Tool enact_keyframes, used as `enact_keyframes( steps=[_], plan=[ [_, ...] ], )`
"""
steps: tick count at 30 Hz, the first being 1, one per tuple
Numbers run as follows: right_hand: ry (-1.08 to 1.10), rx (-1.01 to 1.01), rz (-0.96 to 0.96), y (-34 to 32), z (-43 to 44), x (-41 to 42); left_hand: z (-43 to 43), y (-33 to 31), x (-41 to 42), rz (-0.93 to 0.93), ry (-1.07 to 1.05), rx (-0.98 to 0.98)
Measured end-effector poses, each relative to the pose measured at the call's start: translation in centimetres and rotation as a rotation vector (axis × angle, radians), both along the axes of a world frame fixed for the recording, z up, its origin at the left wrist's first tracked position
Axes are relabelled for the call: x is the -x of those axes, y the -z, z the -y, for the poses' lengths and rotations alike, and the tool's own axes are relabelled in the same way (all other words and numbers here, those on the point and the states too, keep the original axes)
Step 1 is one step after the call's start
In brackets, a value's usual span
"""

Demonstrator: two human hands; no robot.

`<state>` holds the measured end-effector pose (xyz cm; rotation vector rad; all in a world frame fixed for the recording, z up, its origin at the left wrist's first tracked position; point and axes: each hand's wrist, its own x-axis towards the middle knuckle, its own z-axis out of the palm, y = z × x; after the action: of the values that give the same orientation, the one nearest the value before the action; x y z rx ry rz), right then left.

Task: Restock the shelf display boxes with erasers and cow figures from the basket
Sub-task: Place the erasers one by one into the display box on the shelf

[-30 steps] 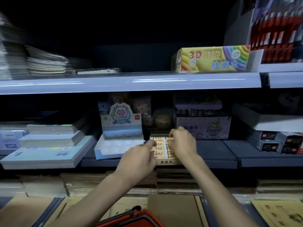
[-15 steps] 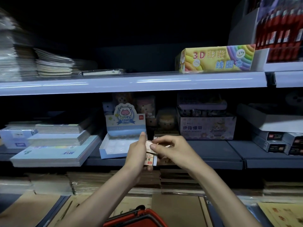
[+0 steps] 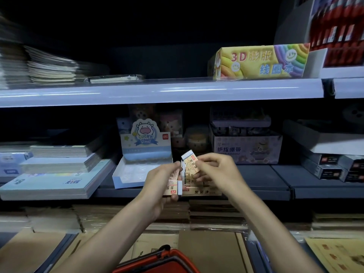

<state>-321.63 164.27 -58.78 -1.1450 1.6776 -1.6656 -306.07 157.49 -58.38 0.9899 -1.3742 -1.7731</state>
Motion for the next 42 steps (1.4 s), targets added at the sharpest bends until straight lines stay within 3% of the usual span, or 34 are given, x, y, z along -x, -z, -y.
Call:
enact_keyframes(
  steps=[2, 5, 9, 13, 22, 32, 35, 36, 38, 40, 42],
  plan=[
    [0.088, -0.042, -0.091, 0.2, 0.5, 0.9, 0.4, 0.1, -0.1, 0.063, -0.008, 0.13],
    [0.281, -0.103, -0.509, 0.6, 1.7, 2.2, 1.1, 0.9, -0.2, 0.257, 0.006, 0.427],
    [0.289, -0.195, -0.888, 1.0, 3.9, 2.7, 2.0, 2.8, -0.1, 0.615, 0.087, 0.843],
    [0.245, -0.302, -1.113, 1.6, 5.5, 2.3, 1.9, 3.8, 0.0, 0.787, 0.163, 1.027],
    [0.2, -0.274, -0.94, 3.2, 7.1, 2.9, 2.5, 3.8, 0.4, 0.833, 0.18, 1.075],
    [0.201, -0.288, -0.896, 3.0, 7.0, 2.8, 2.2, 3.1, 0.3, 0.915, 0.206, 1.148],
    [0.215, -0.276, -0.9, 2.9, 6.5, 2.9, 2.1, 3.0, 0.1, 0.878, 0.163, 1.125],
    [0.223, -0.257, -0.895, 2.8, 6.3, 2.8, 1.9, 2.6, -0.2, 0.786, 0.118, 1.047],
    [0.215, -0.198, -0.801, 2.3, 5.7, 2.4, 1.4, 1.5, -0.8, 0.492, 0.073, 0.671],
    [0.15, -0.113, -0.566, 0.9, 4.7, 1.5, 0.8, 0.1, -1.5, 0.245, 0.09, 0.264],
    [-0.01, -0.054, -0.278, -0.6, 3.1, 0.3, 0.7, -0.6, -1.8, 0.137, 0.088, 0.053]
  ],
)
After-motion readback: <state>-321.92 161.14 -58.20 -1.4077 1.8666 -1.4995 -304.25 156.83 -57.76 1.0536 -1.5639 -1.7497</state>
